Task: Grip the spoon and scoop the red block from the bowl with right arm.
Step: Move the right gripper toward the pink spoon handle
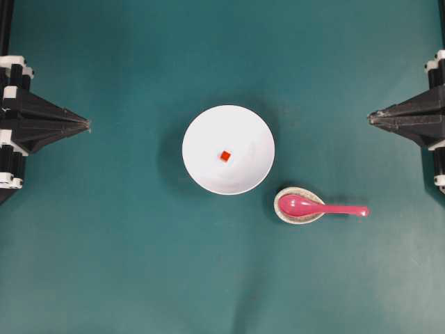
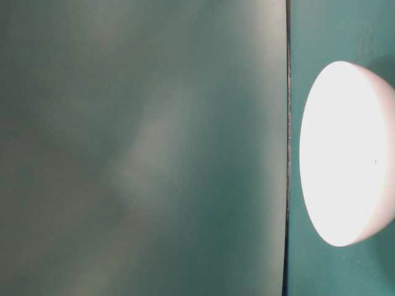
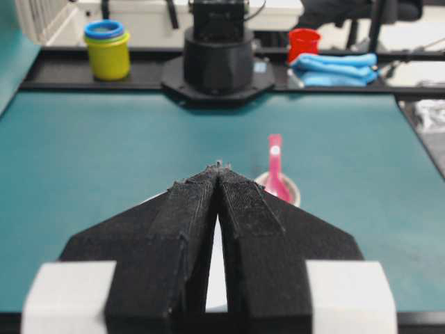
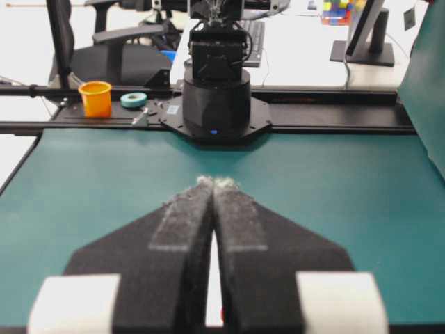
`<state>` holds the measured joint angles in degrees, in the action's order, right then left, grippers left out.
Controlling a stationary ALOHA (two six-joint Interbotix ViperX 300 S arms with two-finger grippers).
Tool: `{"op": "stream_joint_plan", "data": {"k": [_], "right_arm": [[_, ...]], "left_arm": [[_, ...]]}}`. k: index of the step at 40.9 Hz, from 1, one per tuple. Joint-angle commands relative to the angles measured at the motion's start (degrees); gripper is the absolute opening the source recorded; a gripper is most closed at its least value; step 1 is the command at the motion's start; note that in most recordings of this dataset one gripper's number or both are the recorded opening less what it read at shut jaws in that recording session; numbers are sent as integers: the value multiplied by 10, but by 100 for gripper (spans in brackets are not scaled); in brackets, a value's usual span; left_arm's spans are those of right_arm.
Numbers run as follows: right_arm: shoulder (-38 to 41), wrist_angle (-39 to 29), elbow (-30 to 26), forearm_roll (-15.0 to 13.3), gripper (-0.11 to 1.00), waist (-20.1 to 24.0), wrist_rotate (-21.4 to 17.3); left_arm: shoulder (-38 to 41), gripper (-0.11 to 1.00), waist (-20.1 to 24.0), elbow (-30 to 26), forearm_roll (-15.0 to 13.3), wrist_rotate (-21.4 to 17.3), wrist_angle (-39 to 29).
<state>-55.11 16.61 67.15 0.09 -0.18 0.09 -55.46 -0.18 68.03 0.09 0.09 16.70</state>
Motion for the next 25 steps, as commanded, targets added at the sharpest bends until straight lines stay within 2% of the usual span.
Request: {"op": "stream_joint_plan", "data": {"k": [1, 2, 6, 25], "right_arm": [[9, 1, -9, 1, 0, 5, -8], [21, -7, -11, 1, 0, 6, -9], [43, -7, -14, 3, 0, 5, -10], [82, 76, -23, 15, 0, 15, -31]], "left_arm": [[6, 0, 2, -18, 11, -9, -33], [5, 0, 2, -22, 11, -5, -61], [4, 0, 2, -26, 11, 0, -84], [1, 0, 2, -29, 10, 2, -99]]}}
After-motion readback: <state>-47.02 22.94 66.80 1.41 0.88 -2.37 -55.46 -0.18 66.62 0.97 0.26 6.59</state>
